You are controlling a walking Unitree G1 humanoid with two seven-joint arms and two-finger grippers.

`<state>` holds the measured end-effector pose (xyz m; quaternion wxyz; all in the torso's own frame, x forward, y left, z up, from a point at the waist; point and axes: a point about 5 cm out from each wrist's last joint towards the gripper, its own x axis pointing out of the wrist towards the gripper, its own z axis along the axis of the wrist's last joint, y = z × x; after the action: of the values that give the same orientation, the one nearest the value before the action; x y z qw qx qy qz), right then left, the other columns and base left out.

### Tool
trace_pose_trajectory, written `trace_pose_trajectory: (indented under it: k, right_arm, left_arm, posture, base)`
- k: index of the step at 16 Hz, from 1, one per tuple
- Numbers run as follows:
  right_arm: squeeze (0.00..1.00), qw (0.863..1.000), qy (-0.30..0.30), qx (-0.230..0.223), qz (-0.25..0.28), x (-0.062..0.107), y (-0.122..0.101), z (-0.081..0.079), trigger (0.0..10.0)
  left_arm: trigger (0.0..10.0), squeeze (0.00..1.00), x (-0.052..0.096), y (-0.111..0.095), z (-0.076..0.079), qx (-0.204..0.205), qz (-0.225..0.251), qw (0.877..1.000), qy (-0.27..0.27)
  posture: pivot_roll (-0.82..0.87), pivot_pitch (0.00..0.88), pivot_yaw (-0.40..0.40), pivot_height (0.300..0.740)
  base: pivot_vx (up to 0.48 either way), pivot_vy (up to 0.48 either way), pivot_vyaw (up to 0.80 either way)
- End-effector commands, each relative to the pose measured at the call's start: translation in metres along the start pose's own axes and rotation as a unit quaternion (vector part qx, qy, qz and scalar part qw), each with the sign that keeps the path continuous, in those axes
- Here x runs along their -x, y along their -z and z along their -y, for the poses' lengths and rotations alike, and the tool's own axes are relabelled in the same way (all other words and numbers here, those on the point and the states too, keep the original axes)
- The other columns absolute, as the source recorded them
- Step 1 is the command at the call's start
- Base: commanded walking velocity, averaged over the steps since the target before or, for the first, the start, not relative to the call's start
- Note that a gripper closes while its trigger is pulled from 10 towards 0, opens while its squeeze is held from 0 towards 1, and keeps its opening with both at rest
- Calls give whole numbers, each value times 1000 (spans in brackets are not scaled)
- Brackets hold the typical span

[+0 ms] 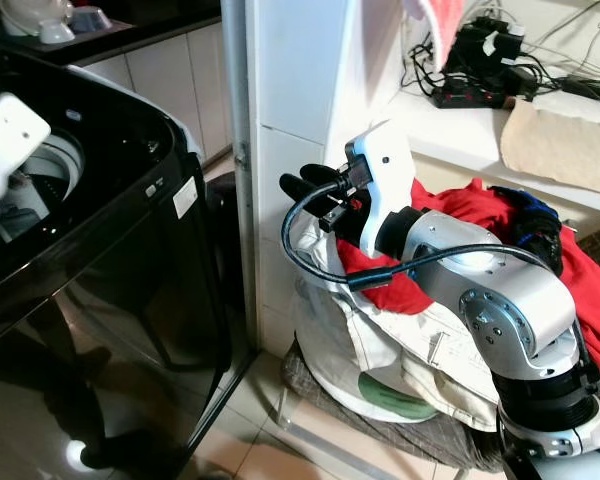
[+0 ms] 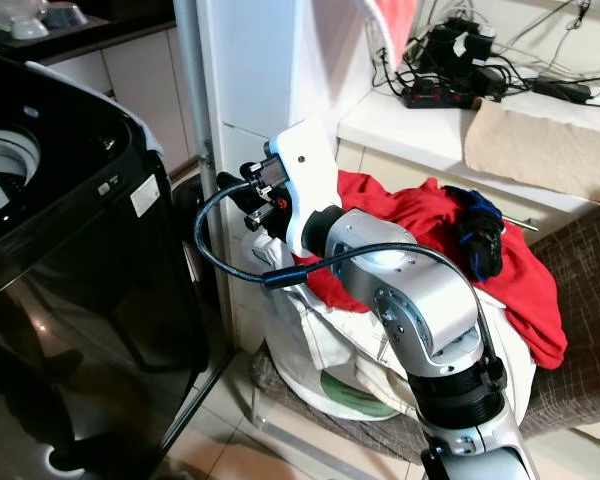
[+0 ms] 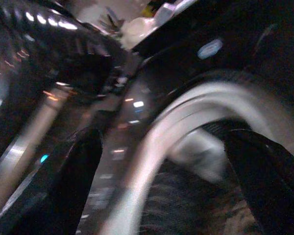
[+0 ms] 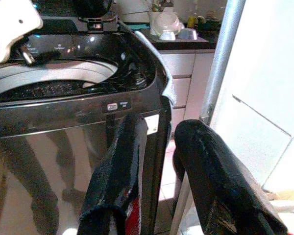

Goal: Clothes washing

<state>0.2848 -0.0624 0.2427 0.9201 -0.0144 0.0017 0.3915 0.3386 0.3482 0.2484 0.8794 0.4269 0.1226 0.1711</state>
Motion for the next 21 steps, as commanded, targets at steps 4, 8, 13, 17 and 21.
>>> trace_pose_trajectory:
  k: [4,8,13,17,21]
  right_arm:
    - [0,967,249,15,59,18,-22,54,10000]
    - [1000,906,420,45,19,56,-13,89,10000]
    - [1000,875,483,-31,-30,83,8,125,10000]
    - [1000,887,444,-95,-84,84,20,130,10000]
    - [0,847,500,-123,-133,93,34,138,10000]
  left_arm:
    - [10000,0,22,-60,27,310,193,927,83]
    - [10000,0,71,-101,64,376,320,855,157]
    - [10000,0,133,-119,118,368,367,777,355]
    - [10000,0,153,-116,133,353,349,761,418]
    - [10000,0,166,-116,134,353,345,736,463]
  posture:
    - [-3,0,-12,740]
    - [-18,0,-9,740]
    - [-26,0,2,740]
    - [-22,1,-5,740]
    - [-13,1,-9,740]
  base:
    - [0,0,0]
    - [0,0,0]
    - [0,0,0]
    - [0,0,0]
    - [0,0,0]
